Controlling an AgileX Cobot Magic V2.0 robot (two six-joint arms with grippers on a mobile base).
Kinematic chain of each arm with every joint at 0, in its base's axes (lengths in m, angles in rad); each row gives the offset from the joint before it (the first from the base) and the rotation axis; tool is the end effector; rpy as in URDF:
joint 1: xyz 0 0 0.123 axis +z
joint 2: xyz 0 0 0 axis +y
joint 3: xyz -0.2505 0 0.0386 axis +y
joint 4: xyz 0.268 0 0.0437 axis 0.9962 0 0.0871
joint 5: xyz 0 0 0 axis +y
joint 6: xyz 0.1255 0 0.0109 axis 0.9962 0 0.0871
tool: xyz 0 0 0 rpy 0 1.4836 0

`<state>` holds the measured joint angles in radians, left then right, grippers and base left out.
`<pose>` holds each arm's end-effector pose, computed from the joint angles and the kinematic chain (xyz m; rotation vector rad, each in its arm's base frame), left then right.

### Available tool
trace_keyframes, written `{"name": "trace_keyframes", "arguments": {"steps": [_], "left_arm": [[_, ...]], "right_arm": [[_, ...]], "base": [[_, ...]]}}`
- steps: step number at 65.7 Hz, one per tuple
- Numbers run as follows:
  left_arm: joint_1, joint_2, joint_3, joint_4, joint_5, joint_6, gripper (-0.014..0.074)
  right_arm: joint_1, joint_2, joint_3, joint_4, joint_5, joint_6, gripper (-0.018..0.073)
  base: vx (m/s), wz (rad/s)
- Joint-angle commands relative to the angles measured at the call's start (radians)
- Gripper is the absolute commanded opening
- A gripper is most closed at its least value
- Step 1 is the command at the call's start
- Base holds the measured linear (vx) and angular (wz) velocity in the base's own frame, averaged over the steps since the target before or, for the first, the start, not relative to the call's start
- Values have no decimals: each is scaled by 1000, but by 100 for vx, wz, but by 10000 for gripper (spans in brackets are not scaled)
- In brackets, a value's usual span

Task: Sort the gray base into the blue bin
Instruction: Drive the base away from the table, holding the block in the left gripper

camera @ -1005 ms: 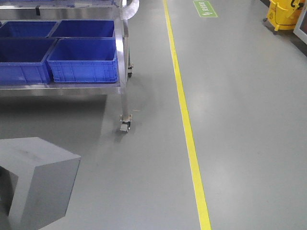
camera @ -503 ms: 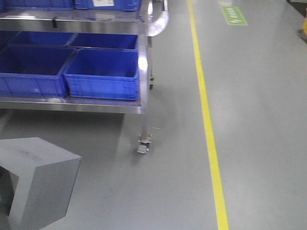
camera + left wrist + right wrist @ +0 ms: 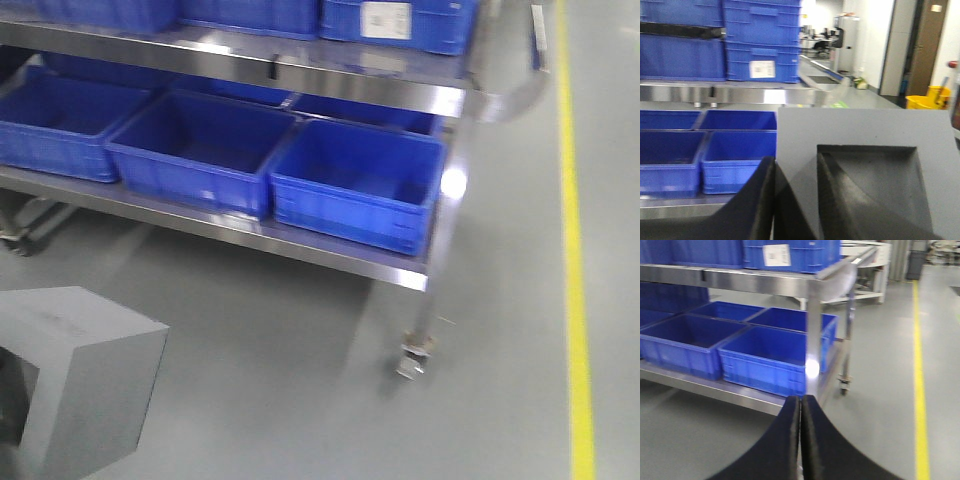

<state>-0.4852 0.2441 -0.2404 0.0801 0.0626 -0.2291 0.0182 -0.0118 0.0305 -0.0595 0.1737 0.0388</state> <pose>0.1421 -0.0742 0.2663 0.2588 1.5495 -0.4967 0.1431 0.0013 0.1841 -0.0241 1.6755 -0.0098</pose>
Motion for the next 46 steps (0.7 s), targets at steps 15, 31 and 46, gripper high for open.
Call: {"name": "trace_keyframes", "arguments": {"steps": [15, 31, 46], "left_arm": [[-7, 8, -29, -5, -109, -7, -6], [-7, 8, -29, -5, -109, -7, -6], [-7, 8, -29, -5, -109, -7, -6]], "right_arm": [[-5, -12, 14, -6, -74, -5, -9], [-5, -12, 14, -6, -74, -5, -9], [-5, -12, 14, -6, -74, -5, -9]], "base": [[32, 71], [30, 92], [26, 100]]}}
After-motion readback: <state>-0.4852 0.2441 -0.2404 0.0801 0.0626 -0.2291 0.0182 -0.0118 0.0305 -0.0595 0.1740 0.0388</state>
